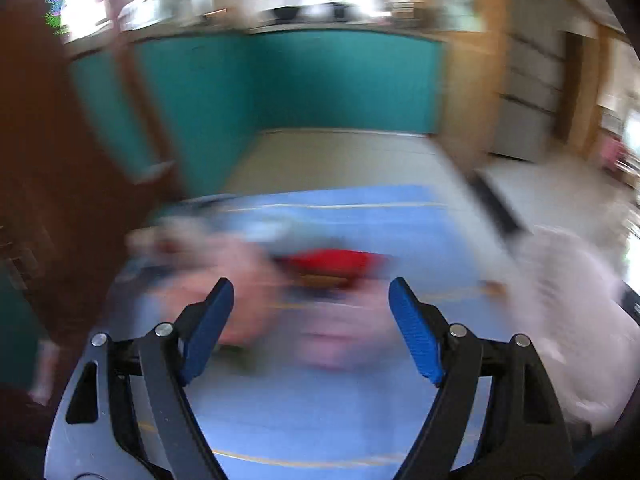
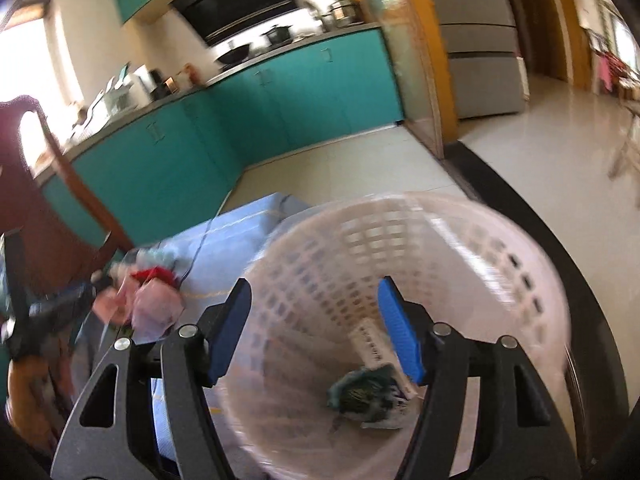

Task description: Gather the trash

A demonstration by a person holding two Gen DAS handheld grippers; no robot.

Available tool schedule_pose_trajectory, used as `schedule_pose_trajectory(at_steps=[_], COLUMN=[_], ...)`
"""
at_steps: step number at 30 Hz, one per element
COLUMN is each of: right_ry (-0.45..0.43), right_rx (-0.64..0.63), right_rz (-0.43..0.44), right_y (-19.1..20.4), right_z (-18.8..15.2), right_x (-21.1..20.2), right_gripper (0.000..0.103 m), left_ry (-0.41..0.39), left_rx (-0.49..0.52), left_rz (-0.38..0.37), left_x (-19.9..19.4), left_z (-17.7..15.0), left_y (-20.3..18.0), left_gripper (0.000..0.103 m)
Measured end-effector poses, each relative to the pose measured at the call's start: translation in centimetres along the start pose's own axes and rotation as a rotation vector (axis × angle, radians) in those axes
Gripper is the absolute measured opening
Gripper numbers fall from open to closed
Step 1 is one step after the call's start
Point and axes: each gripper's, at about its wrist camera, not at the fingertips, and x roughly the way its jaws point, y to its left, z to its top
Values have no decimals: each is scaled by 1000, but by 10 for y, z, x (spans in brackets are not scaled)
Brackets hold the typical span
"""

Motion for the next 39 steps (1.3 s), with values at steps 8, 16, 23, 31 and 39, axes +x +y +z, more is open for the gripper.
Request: schedule_pose_trajectory(at_steps=[8,16,23,31,39], right_ry=[100,244,286,289,343], right_rx=[-134,-217,-299,-291,-292], right_rz=[180,355,328,381,365], right_y=[82,168,192,184,156], right_z=[4,-1,-22,-23,-24], right_x=[50,142,164,152,128], right_gripper=[68,80,80,23,13], left_ry=[146,190,161,108,116], left_rx=[56,5,19,44,13], left_rz=[41,-39,-70,-121,-140], left_x=[68,78,51,6,-14], left_z=[4,-25,-44,-56,-68], left_y=[52,71,73,72,85], left_gripper=[85,49,30,30,30])
